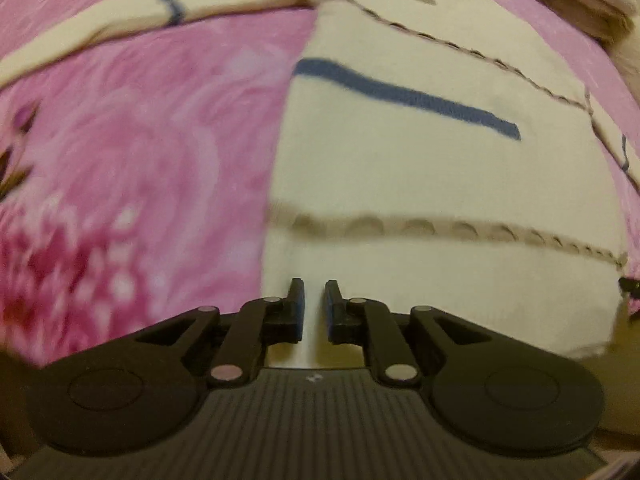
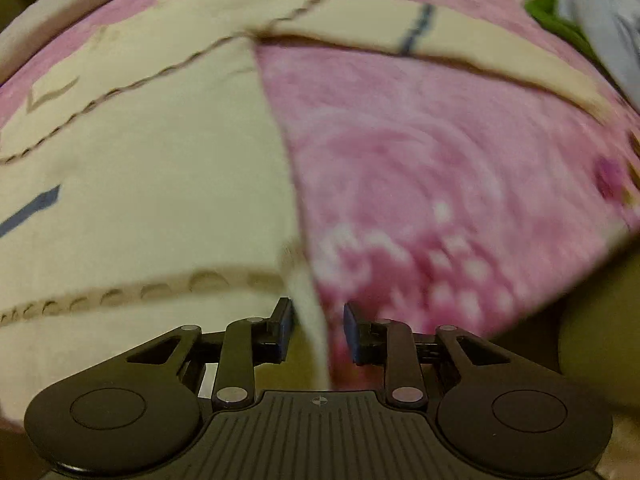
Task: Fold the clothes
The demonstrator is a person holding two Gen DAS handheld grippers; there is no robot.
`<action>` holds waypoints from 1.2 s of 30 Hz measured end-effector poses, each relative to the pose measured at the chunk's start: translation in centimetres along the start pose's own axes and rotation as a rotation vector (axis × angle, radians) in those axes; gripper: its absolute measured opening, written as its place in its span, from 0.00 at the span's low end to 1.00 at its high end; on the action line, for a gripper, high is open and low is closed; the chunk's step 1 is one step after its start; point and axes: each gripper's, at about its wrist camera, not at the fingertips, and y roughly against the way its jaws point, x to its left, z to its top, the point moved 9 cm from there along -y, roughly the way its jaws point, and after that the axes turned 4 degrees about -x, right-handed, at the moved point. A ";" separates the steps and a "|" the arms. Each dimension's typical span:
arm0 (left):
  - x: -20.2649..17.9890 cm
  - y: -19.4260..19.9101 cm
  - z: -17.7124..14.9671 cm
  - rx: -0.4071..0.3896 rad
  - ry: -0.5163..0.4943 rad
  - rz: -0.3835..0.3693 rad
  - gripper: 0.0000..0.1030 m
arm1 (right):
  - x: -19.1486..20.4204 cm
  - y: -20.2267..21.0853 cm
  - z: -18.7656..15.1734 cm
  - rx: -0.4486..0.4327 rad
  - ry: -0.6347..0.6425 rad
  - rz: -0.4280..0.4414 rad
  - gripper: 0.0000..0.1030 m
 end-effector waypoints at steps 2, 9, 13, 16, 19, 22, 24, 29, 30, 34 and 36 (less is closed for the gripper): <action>-0.1 0.8 0.3 -0.013 -0.008 0.007 0.09 | 0.2 0.5 0.3 0.003 0.026 -0.025 0.26; -2.1 -1.2 3.6 -0.052 0.015 -0.019 0.09 | 4.7 0.9 3.7 -0.142 0.136 0.013 0.26; -2.7 -2.2 1.5 0.056 0.025 -0.007 0.11 | 4.7 -1.0 -0.4 0.024 0.147 0.008 0.26; -3.0 -1.0 -0.2 0.147 -0.014 0.011 0.12 | 3.8 0.9 -2.5 0.103 0.089 0.005 0.26; -2.6 1.3 -0.1 0.210 -0.028 0.053 0.12 | 2.9 2.9 -4.5 0.181 0.031 0.002 0.26; -2.2 5.1 2.9 0.153 -0.054 0.081 0.14 | 3.0 5.9 -3.6 0.173 -0.054 0.013 0.30; -2.3 7.5 5.6 0.094 -0.072 0.090 0.21 | 4.0 7.8 -1.6 0.124 -0.096 0.020 0.43; -3.2 13.0 12.1 -0.060 -0.125 0.096 0.33 | 7.5 13.2 3.0 0.003 -0.172 0.070 0.56; -3.4 13.8 12.7 -0.072 -0.132 0.091 0.33 | 8.3 14.4 3.5 -0.014 -0.176 0.081 0.57; -4.1 16.4 13.5 -0.086 -0.158 0.078 0.34 | 11.2 17.7 3.9 -0.042 -0.150 0.098 0.59; -4.3 17.4 13.0 -0.084 -0.169 0.083 0.34 | 12.3 18.9 3.8 -0.037 -0.125 0.104 0.59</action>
